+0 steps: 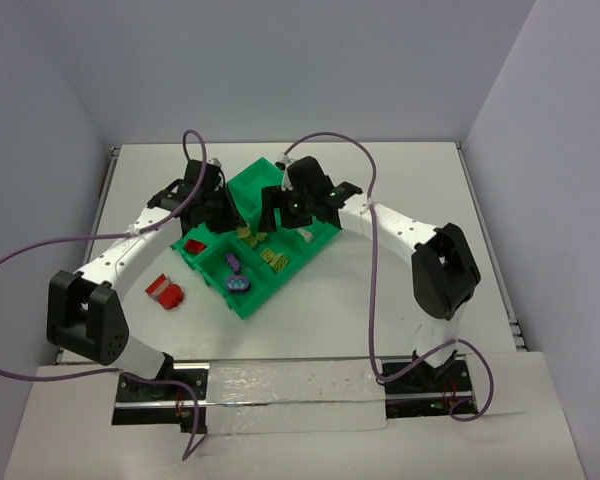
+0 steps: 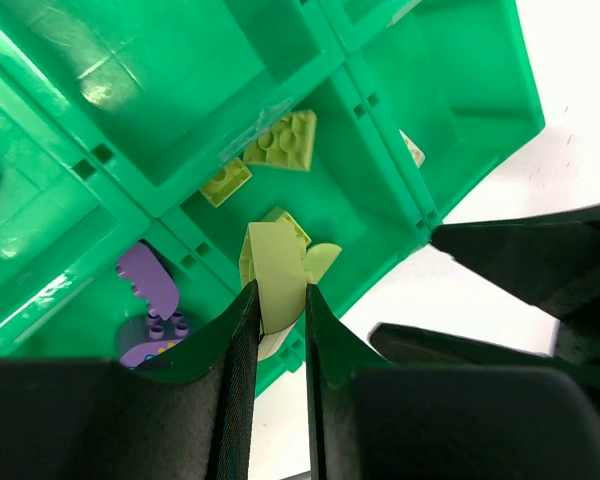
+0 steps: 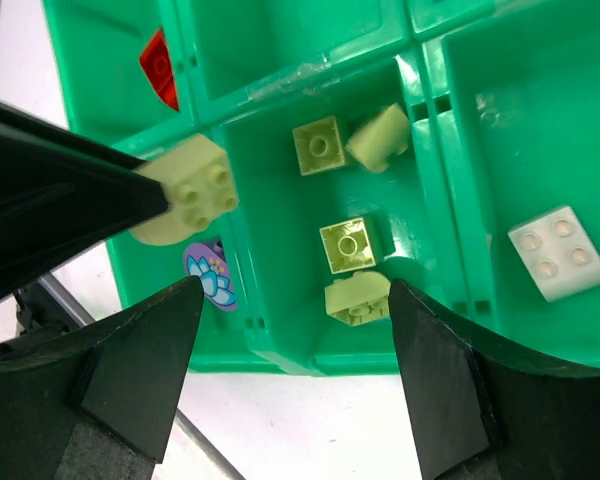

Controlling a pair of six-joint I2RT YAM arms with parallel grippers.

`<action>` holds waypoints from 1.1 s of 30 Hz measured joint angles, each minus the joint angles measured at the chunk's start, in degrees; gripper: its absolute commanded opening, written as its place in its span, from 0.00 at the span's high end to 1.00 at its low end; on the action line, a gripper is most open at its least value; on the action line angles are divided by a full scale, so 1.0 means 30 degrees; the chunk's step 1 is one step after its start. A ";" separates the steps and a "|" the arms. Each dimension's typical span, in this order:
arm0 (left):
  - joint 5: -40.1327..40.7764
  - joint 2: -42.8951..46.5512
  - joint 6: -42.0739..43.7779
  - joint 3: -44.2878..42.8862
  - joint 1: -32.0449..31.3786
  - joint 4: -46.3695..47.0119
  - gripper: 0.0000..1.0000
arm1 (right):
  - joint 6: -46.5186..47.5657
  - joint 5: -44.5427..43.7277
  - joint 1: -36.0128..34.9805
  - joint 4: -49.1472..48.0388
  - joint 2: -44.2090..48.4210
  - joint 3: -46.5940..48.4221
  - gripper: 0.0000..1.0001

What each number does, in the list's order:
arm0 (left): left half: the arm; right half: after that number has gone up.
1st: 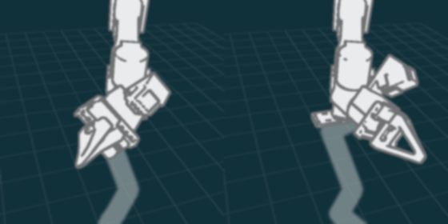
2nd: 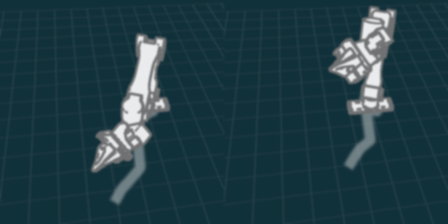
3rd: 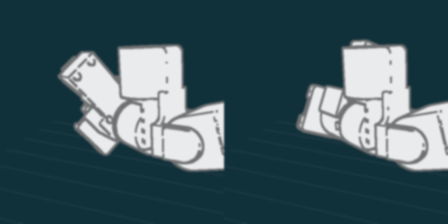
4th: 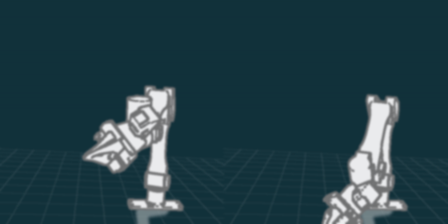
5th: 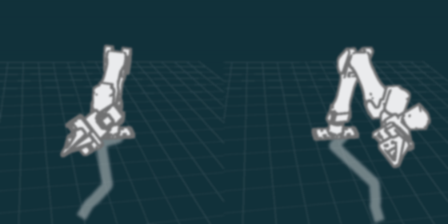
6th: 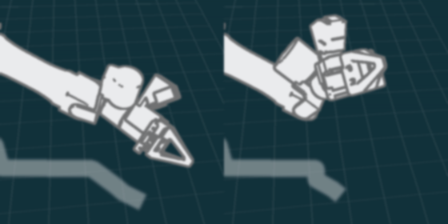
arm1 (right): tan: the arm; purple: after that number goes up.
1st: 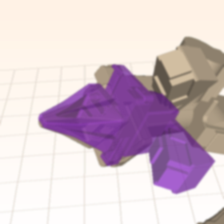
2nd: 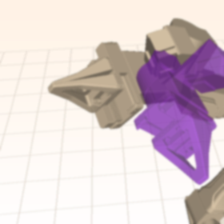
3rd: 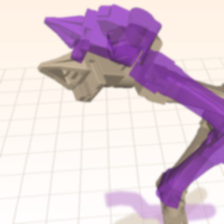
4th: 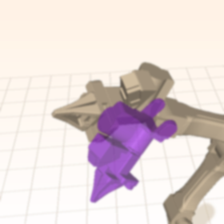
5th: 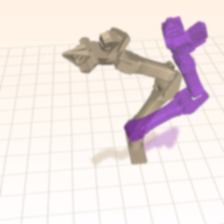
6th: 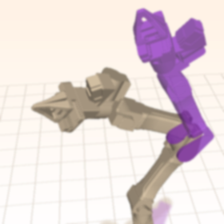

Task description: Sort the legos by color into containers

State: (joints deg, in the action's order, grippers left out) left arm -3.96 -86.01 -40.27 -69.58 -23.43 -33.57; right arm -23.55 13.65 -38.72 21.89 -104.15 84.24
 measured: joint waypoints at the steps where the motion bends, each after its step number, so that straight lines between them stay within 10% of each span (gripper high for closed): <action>1: -0.0042 -0.0120 0.0000 0.0000 -0.0085 0.0022 0.97 | 0.0000 -0.0253 0.0028 -0.0014 0.0372 -0.0258 0.18; 3: -0.0122 -0.0401 0.0000 -0.0007 -0.0294 0.0045 0.81 | -0.0022 -0.0671 0.0155 -0.0051 0.1471 -0.1117 0.18; 6: -0.0154 -0.0854 -0.0025 -0.0026 -0.0603 0.0042 0.32 | -0.0127 -0.1266 0.0728 -0.0138 0.3801 -0.2838 0.18; 10: -0.0116 -0.1241 -0.0199 -0.0179 -0.0799 0.0059 0.09 | -0.0211 -0.1930 0.1938 -0.0224 0.6588 -0.4720 0.18; 24: 0.4720 0.2013 -0.2203 -0.1463 -0.0134 -0.3141 0.16 | -0.0181 -0.2116 0.2492 -0.0319 0.7880 -0.6235 0.18; 33: 0.6122 1.0132 -0.6364 0.6864 0.7778 -0.7347 0.14 | 0.0087 -0.1733 0.2492 -0.0456 0.7762 -0.6235 0.19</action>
State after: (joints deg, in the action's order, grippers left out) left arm 14.40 -55.61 -59.36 -48.99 -0.10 -55.61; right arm -23.29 8.45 -31.24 20.52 -80.86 65.54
